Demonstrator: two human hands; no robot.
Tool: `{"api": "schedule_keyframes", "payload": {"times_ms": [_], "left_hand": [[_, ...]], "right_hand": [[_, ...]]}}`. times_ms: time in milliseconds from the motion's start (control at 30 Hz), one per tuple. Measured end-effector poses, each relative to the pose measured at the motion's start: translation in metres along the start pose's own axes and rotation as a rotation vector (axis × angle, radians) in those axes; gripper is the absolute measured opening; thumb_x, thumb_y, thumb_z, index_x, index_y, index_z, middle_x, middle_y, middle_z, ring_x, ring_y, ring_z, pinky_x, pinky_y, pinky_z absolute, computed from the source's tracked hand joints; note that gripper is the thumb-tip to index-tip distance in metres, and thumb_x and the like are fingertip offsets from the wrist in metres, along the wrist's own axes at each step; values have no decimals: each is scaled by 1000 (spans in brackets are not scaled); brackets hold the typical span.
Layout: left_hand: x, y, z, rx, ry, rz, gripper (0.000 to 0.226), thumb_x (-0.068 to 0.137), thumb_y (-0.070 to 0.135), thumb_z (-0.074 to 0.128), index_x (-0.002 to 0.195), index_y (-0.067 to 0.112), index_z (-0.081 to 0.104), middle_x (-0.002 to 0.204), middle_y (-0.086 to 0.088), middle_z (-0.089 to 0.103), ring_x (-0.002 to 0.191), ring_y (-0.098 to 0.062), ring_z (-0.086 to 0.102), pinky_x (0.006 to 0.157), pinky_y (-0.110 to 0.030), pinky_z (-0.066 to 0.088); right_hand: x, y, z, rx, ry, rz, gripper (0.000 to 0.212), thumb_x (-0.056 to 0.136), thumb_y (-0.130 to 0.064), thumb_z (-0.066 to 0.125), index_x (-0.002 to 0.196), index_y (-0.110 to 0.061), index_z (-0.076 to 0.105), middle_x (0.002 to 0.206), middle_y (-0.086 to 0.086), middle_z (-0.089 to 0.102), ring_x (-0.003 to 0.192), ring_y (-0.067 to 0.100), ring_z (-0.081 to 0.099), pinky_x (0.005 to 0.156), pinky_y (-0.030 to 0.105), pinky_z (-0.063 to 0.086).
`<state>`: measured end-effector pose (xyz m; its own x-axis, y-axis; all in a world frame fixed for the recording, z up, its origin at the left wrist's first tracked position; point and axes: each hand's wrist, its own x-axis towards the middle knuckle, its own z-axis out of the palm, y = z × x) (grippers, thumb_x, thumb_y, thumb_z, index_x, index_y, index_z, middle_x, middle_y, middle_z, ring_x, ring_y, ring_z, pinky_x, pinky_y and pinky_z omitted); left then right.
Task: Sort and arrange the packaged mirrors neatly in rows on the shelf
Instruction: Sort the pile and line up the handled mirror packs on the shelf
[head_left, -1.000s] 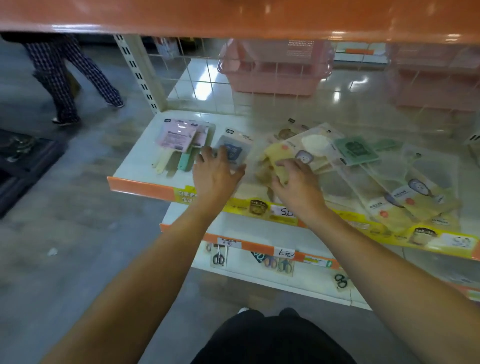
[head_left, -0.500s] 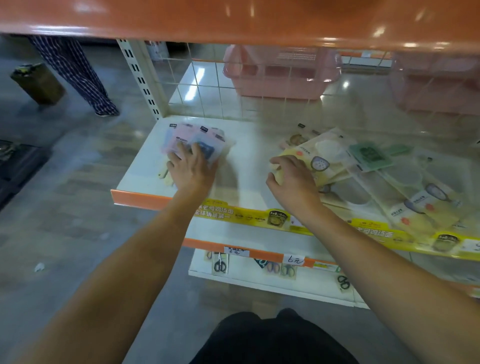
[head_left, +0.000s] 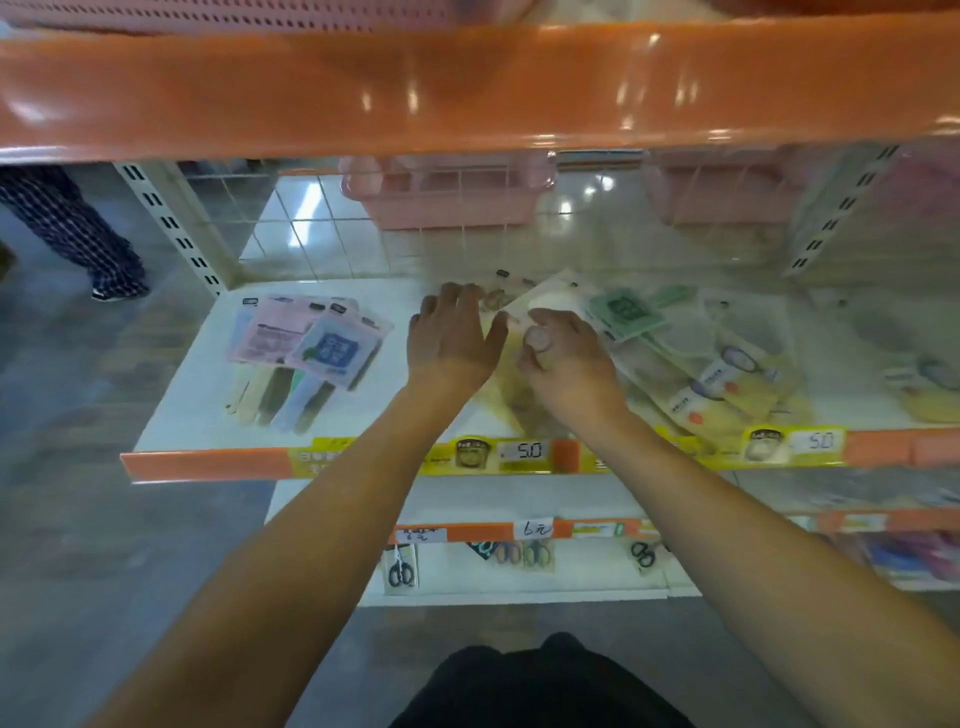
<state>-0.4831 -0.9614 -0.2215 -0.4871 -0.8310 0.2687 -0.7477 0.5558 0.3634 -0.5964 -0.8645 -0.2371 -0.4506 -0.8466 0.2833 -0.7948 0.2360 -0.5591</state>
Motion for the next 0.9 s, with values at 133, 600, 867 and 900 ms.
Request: {"api": "schedule_keyframes", "payload": {"times_ms": [133, 600, 867, 900], "left_hand": [[0, 53, 21, -37, -80, 50, 45, 93, 45, 47, 130, 20, 50, 134, -5, 49, 122, -28, 44, 95, -39, 40], [-4, 111, 64, 41, -162, 112, 48, 93, 46, 45, 133, 18, 47, 134, -7, 47, 121, -30, 44, 97, -43, 40], [18, 126, 89, 85, -190, 133, 49, 91, 43, 51, 131, 16, 47, 132, -9, 48, 121, -31, 44, 95, -42, 37], [21, 128, 93, 101, -196, 142, 50, 91, 43, 51, 132, 15, 46, 133, -9, 48, 121, -32, 44, 95, -42, 37]], "right_hand": [[-9, 35, -29, -27, 96, 34, 40, 85, -18, 64, 124, -8, 60, 122, 13, 61, 113, 34, 56, 91, 40, 45], [-16, 100, -62, -29, 137, 62, 39, 82, -20, 63, 118, -6, 62, 115, 14, 63, 104, 37, 59, 85, 43, 50], [-12, 122, -70, -31, 140, 81, 39, 80, -20, 63, 117, -7, 62, 113, 14, 63, 103, 37, 59, 81, 43, 50], [-12, 126, -72, -41, 144, 80, 39, 79, -19, 64, 116, -7, 63, 111, 15, 63, 100, 37, 60, 79, 42, 50]]}}
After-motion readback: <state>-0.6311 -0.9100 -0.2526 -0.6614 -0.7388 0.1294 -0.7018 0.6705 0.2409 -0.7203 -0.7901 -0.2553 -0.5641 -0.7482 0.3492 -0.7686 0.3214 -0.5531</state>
